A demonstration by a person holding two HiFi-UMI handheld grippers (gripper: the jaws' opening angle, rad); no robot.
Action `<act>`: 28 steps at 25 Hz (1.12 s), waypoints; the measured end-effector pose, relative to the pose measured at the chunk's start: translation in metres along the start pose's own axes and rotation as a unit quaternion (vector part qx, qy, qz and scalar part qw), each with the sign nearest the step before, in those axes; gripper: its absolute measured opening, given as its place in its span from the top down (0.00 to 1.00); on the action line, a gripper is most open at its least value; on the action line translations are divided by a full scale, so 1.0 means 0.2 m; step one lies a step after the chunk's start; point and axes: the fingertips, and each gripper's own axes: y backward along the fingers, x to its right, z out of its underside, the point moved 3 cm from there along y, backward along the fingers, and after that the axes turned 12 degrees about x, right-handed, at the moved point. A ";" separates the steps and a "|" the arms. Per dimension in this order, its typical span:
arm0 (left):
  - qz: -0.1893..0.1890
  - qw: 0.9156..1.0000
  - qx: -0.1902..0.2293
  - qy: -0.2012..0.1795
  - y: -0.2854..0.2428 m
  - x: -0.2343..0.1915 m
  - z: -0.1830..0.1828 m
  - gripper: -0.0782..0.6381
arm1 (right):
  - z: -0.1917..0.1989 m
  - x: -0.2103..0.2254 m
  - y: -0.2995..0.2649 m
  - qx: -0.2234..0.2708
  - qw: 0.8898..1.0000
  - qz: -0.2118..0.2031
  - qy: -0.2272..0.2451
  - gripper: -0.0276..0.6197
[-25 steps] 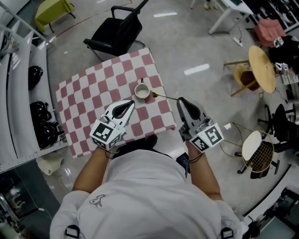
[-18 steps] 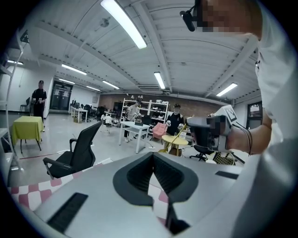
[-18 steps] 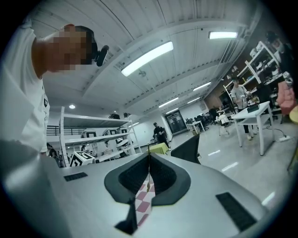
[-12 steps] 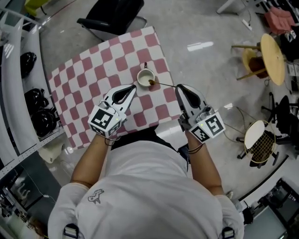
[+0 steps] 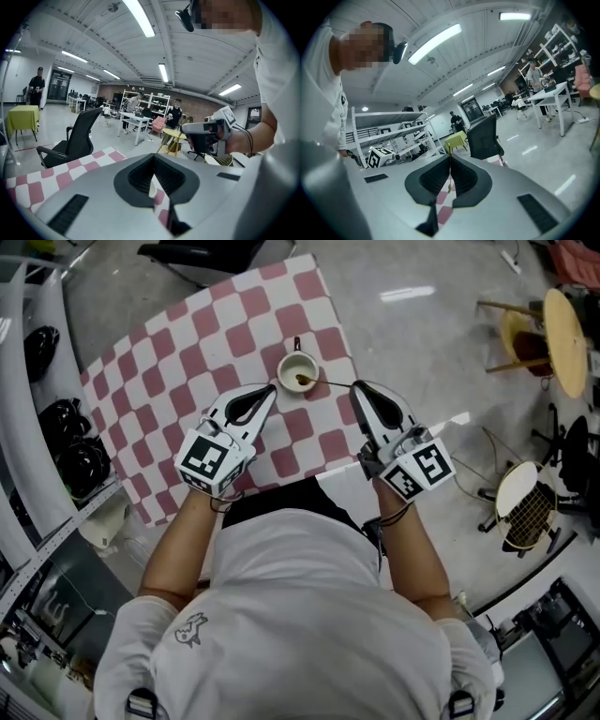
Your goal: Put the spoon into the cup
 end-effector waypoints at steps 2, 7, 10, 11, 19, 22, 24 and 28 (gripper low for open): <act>0.004 1.000 -0.007 -0.009 -0.02 -0.01 0.03 0.87 | 0.05 0.04 -0.02 -0.005 1.000 0.006 -0.010 0.91; 0.001 1.000 -0.011 0.007 -0.04 -0.09 0.13 0.87 | 0.22 0.12 -0.07 -0.027 0.999 0.014 -0.015 0.91; -0.001 1.000 -0.016 0.020 -0.06 -0.14 0.19 0.87 | 0.32 0.17 -0.10 -0.036 0.999 0.023 -0.033 0.91; 0.003 1.000 -0.018 0.023 -0.08 -0.14 0.20 0.87 | 0.34 0.19 -0.10 -0.037 0.998 0.026 -0.038 0.91; 0.004 0.998 -0.036 0.047 -0.10 -0.16 0.37 0.87 | 0.52 0.28 -0.15 -0.059 0.996 0.040 -0.056 0.91; 0.002 0.998 -0.038 0.054 -0.12 -0.18 0.40 0.87 | 0.57 0.30 -0.17 -0.064 0.995 0.045 -0.061 0.91; 0.001 0.998 -0.039 0.052 -0.12 -0.19 0.41 0.87 | 0.60 0.33 -0.18 -0.070 0.994 0.050 -0.064 0.91; 0.006 0.998 -0.043 0.050 -0.14 -0.19 0.44 0.87 | 0.63 0.35 -0.17 -0.069 0.993 0.056 -0.073 0.91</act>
